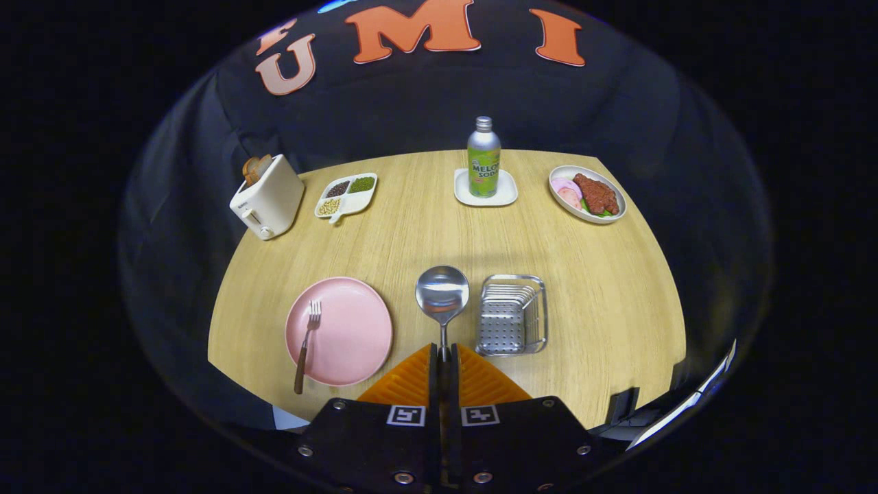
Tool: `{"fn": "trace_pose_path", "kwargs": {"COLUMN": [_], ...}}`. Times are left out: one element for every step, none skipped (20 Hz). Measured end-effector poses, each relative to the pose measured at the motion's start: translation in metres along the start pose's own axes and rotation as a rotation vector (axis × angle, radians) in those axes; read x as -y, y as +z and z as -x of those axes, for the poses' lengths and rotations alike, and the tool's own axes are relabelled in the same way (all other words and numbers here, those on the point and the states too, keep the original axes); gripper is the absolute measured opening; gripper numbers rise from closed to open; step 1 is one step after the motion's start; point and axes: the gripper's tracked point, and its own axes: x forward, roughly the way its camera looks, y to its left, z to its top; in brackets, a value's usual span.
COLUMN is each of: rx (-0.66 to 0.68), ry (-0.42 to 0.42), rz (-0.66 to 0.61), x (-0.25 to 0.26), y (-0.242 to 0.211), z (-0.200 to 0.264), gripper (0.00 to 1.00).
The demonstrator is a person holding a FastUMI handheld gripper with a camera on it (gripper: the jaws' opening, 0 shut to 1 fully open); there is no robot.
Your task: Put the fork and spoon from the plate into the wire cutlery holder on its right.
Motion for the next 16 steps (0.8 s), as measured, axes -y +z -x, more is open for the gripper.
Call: {"fn": "trace_pose_path", "kwargs": {"rx": [-0.003,-0.007,-0.012,-0.011,-0.011,-0.007,-0.009,-0.007,-0.005,-0.009,-0.014,-0.027,-0.041,-0.053,-0.071,-0.086], "ry": [-0.012,-0.021,-0.026,-0.031,-0.036,-0.039,-0.040,-0.038,-0.040,-0.042,-0.044,-0.045,-0.042,-0.042,-0.044,-0.048], "rz": [0.002,-0.001,-0.006,-0.010,-0.012,-0.014,-0.017,-0.019,-0.020,-0.016,-0.013,-0.010,-0.004,0.001,0.007,0.009], "x": [0.009,0.016,0.020,0.026,0.031,0.036,0.040,0.043,0.045,0.048,0.051,0.052,0.053,0.055,0.056,0.058], "y": [-0.001,-0.004,-0.005,-0.005,-0.006,-0.005,-0.004,-0.004,-0.002,-0.002,-0.001,-0.002,-0.003,-0.004,-0.005,-0.007], "z": [0.002,0.003,0.004,0.005,0.006,0.007,0.008,0.009,0.008,0.007,0.005,0.002,0.000,-0.001,-0.003,-0.005], "gripper": [0.05,0.05,0.05,0.05,0.05,0.05,0.05,0.04,0.05,0.05,0.05,0.04,0.05,0.05,0.05,0.05]}}
